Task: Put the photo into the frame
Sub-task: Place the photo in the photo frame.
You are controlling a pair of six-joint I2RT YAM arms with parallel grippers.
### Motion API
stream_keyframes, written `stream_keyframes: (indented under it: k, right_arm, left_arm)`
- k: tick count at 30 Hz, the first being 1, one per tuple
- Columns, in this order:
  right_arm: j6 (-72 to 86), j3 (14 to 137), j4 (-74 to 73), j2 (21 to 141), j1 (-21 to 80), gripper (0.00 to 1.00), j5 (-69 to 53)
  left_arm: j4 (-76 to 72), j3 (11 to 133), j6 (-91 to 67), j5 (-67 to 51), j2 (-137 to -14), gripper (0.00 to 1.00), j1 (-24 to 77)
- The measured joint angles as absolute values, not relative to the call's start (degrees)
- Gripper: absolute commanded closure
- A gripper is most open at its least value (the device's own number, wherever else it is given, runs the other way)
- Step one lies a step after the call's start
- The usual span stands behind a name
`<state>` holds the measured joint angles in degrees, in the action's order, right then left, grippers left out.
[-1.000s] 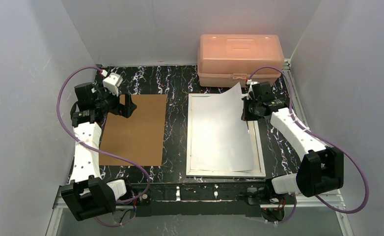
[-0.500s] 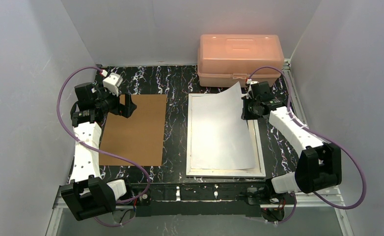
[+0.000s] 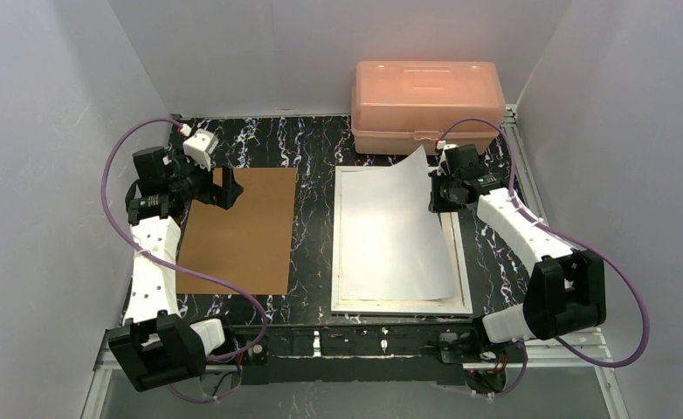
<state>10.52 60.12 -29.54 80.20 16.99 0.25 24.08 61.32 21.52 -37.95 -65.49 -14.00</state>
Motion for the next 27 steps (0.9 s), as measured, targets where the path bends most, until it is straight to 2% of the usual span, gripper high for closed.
stream_keyframes:
  k: [5,10,25,27]
  right_arm:
    - [10.2,60.1,-29.4,80.5,17.0,0.98,0.6]
    - [10.0,60.1,-29.4,80.6,17.0,0.92,2.9]
    - [10.2,58.3,-28.9,80.7,17.0,0.48,5.8]
    - [10.2,58.3,-28.9,80.7,17.0,0.40,6.5]
  left_arm:
    - [24.1,61.3,21.5,-38.0,-65.6,0.08,-13.8]
    - [24.1,61.3,21.5,-38.0,-66.1,0.08,-13.8]
    - [24.3,61.3,21.6,-38.2,-66.2,0.08,-13.7]
    - [24.3,61.3,21.6,-38.4,-66.2,0.07,-13.8]
